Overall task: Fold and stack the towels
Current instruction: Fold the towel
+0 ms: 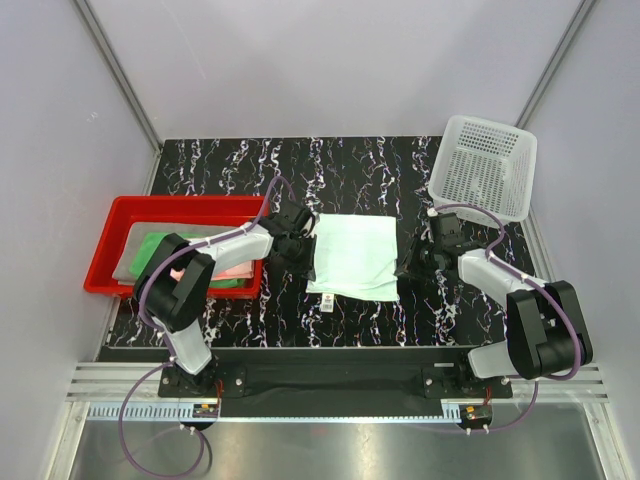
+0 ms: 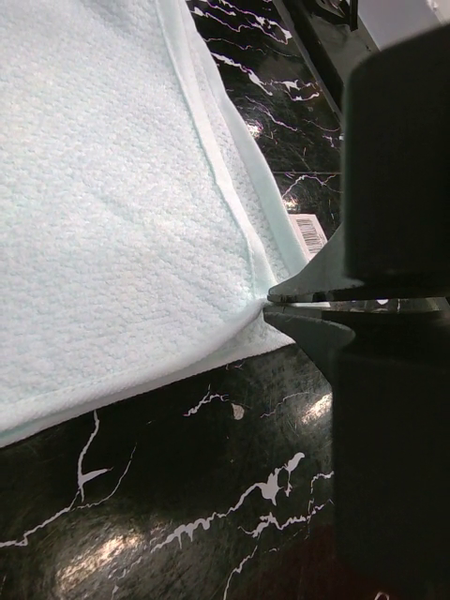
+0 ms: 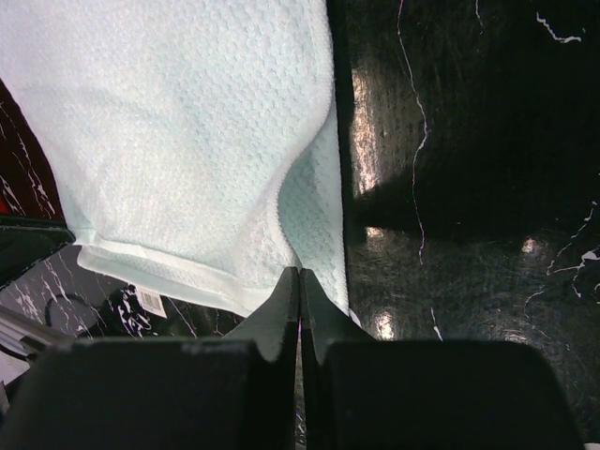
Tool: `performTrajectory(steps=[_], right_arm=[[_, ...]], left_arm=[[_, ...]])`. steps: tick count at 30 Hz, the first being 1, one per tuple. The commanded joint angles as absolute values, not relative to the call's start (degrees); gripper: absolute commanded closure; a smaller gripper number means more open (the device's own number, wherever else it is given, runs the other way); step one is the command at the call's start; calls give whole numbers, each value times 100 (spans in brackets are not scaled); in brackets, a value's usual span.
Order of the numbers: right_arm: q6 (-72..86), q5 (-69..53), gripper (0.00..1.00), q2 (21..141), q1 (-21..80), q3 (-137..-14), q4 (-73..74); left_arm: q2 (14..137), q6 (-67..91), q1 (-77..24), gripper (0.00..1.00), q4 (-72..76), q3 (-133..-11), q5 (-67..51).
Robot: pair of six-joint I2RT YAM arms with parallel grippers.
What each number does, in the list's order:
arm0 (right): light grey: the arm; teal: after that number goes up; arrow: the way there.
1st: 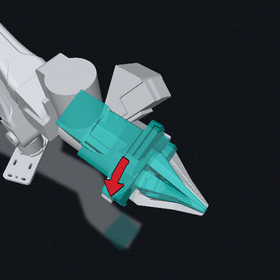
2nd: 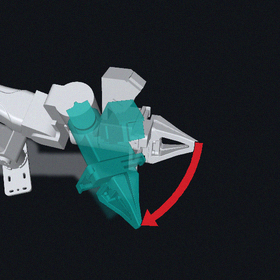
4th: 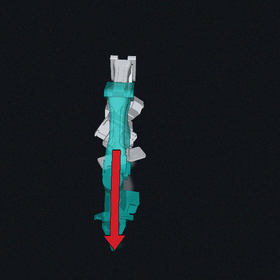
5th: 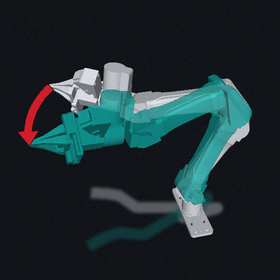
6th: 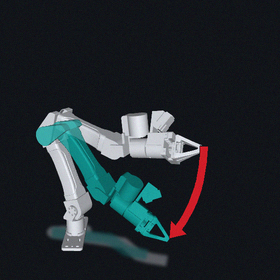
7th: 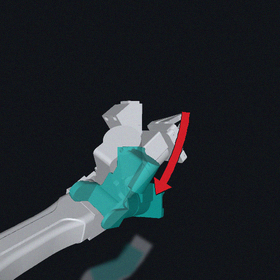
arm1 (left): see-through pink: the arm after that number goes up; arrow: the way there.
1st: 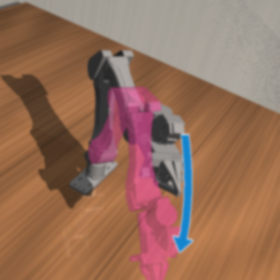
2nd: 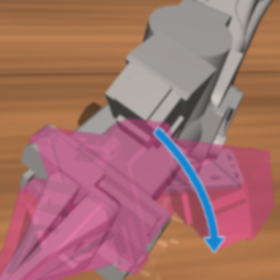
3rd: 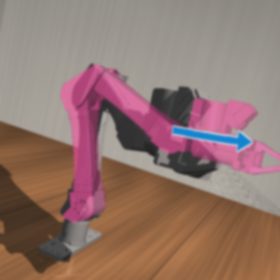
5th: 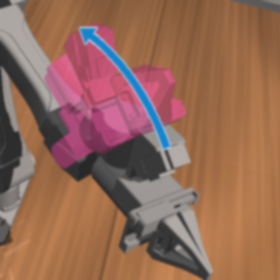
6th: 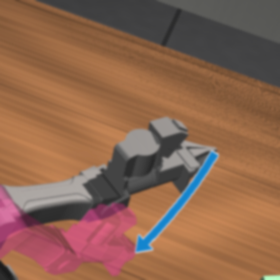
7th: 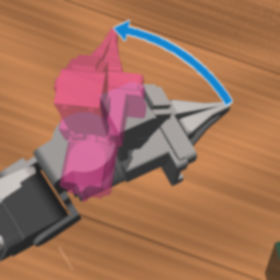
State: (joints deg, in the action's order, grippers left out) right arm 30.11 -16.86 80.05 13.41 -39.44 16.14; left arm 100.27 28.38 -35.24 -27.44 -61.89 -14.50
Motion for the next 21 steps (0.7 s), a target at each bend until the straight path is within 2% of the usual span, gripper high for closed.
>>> performTrajectory(steps=[1,16,21], right_arm=[[2901,-1784,100,7989,1397,-3929,1441],[2575,-1986,100,7190,1397,-4842,2627],[2610,-2021,100,6812,1397,-4773,3058]], left_arm=[[10011,2856,-3542,100,-2610,-6214,-1512],[8791,2812,-3551,100,-3691,-6961,-1063],[8210,2891,-3586,100,-3745,-6708,-1151]])
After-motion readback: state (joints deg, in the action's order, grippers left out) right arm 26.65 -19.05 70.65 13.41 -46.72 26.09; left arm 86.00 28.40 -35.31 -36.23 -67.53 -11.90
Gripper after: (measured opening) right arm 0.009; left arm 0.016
